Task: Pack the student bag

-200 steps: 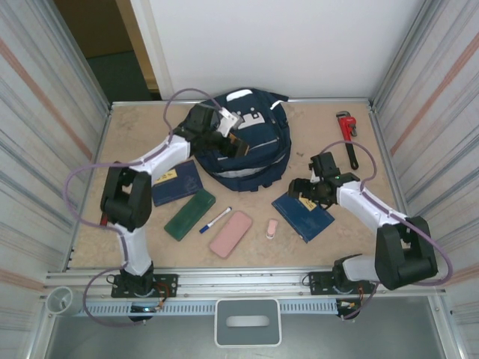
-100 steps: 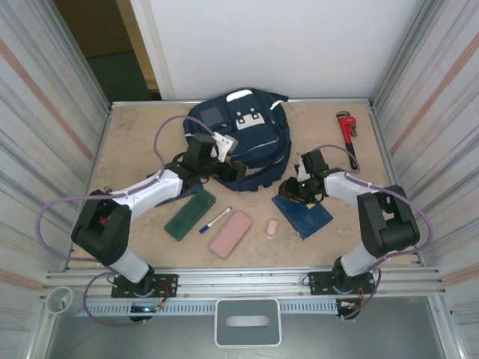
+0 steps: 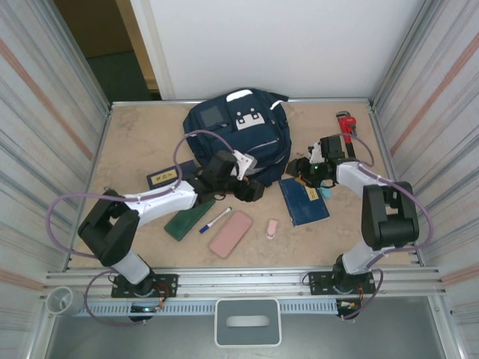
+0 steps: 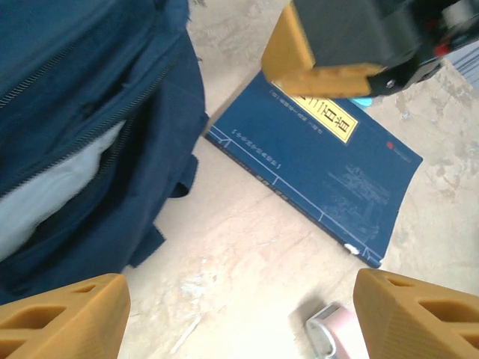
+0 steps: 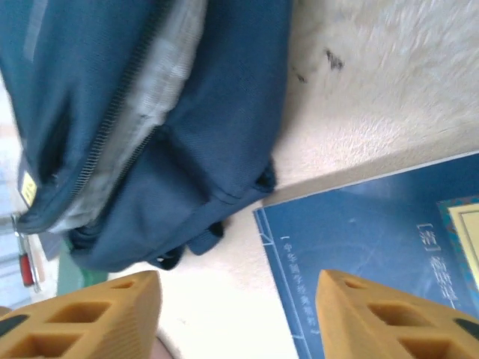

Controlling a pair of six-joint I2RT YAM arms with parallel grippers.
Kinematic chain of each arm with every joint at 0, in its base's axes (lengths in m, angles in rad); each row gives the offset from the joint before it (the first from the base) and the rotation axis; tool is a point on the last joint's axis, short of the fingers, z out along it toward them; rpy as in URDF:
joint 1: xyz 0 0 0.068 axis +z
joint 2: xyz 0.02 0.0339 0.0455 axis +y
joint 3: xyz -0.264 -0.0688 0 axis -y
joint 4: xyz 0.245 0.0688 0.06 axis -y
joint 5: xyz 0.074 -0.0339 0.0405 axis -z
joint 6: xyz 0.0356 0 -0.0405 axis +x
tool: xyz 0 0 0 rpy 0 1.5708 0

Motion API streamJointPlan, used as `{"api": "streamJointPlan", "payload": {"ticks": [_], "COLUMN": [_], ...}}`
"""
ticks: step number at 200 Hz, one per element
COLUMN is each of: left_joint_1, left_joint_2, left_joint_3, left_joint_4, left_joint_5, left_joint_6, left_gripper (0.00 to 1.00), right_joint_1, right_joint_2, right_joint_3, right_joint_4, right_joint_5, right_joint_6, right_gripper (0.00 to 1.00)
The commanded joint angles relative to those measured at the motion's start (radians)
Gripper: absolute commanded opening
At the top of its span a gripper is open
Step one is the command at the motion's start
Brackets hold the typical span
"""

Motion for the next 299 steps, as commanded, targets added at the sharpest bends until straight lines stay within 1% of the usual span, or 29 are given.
{"api": "streamJointPlan", "payload": {"ticks": [1, 11, 21, 37, 47, 59, 82, 103, 120, 142, 158, 165, 180, 203, 213, 233, 257, 266, 277, 299], "left_joint_1": [-0.034, -0.058, -0.087, -0.128, -0.148, -0.166, -0.19, -0.191, -0.192, -0.192, -0.19, -0.184, -0.164, -0.126, -0.114, -0.105, -0.103, -0.103, -0.103, -0.105], "left_joint_2": [0.076, 0.113, 0.147, 0.199, 0.232, 0.268, 0.321, 0.366, 0.39, 0.42, 0.449, 0.461, 0.498, 0.493, 0.492, 0.503, 0.515, 0.513, 0.507, 0.507], "left_joint_3": [0.089, 0.128, 0.164, 0.214, 0.238, 0.257, 0.289, 0.323, 0.334, 0.357, 0.387, 0.401, 0.421, 0.405, 0.405, 0.427, 0.429, 0.424, 0.408, 0.4], "left_joint_4": [-0.015, -0.024, -0.039, -0.065, -0.073, -0.076, -0.075, -0.093, -0.107, -0.105, -0.109, -0.109, -0.114, -0.094, -0.089, -0.115, -0.114, -0.116, -0.105, -0.104], "left_joint_5": [0.036, 0.042, 0.031, 0.003, -0.004, -0.007, -0.032, -0.045, -0.064, -0.038, -0.015, 0.001, 0.029, 0.032, 0.034, 0.028, 0.041, 0.041, 0.032, 0.042], "left_joint_6": [-0.111, -0.137, -0.161, -0.2, -0.22, -0.248, -0.251, -0.252, -0.255, -0.248, -0.238, -0.239, -0.238, -0.239, -0.229, -0.207, -0.207, -0.206, -0.212, -0.208], "left_gripper": [0.79, 0.79, 0.79, 0.79, 0.79, 0.79, 0.79, 0.79, 0.79, 0.77, 0.7, 0.69, 0.62, 0.6, 0.6, 0.6, 0.6, 0.61, 0.61, 0.61], "right_joint_1": [-0.023, -0.029, -0.055, -0.111, -0.127, -0.129, -0.134, -0.138, -0.138, -0.136, -0.137, -0.134, -0.124, -0.098, -0.089, -0.103, -0.109, -0.108, -0.104, -0.07], "right_joint_2": [-0.149, -0.202, -0.242, -0.27, -0.277, -0.277, -0.272, -0.273, -0.233, -0.195, -0.195, -0.208, -0.236, -0.262, -0.266, -0.258, -0.21, -0.181, -0.149, -0.101], "right_joint_3": [-0.054, -0.103, -0.156, -0.215, -0.234, -0.248, -0.254, -0.259, -0.242, -0.241, -0.258, -0.271, -0.296, -0.327, -0.328, -0.302, -0.269, -0.258, -0.256, -0.258], "right_joint_4": [-0.148, -0.177, -0.182, -0.175, -0.168, -0.163, -0.181, -0.18, -0.197, -0.192, -0.175, -0.162, -0.145, -0.105, -0.108, -0.123, -0.104, -0.099, -0.082, -0.034], "right_joint_5": [0.186, 0.273, 0.31, 0.299, 0.28, 0.264, 0.255, 0.261, 0.258, 0.216, 0.161, 0.134, 0.093, 0.002, 0.018, 0.114, 0.177, 0.177, 0.149, 0.095], "right_joint_6": [-0.047, -0.059, -0.058, -0.053, -0.053, -0.052, -0.054, -0.048, -0.052, -0.059, -0.051, -0.045, -0.025, 0.015, 0.012, -0.01, -0.027, -0.029, -0.028, -0.029], "right_gripper": [0.69, 0.76, 0.81, 0.86, 0.88, 0.9, 0.91, 0.92, 0.92, 0.89, 0.84, 0.82, 0.76, 0.66, 0.65, 0.65, 0.66, 0.66, 0.65, 0.58]}}
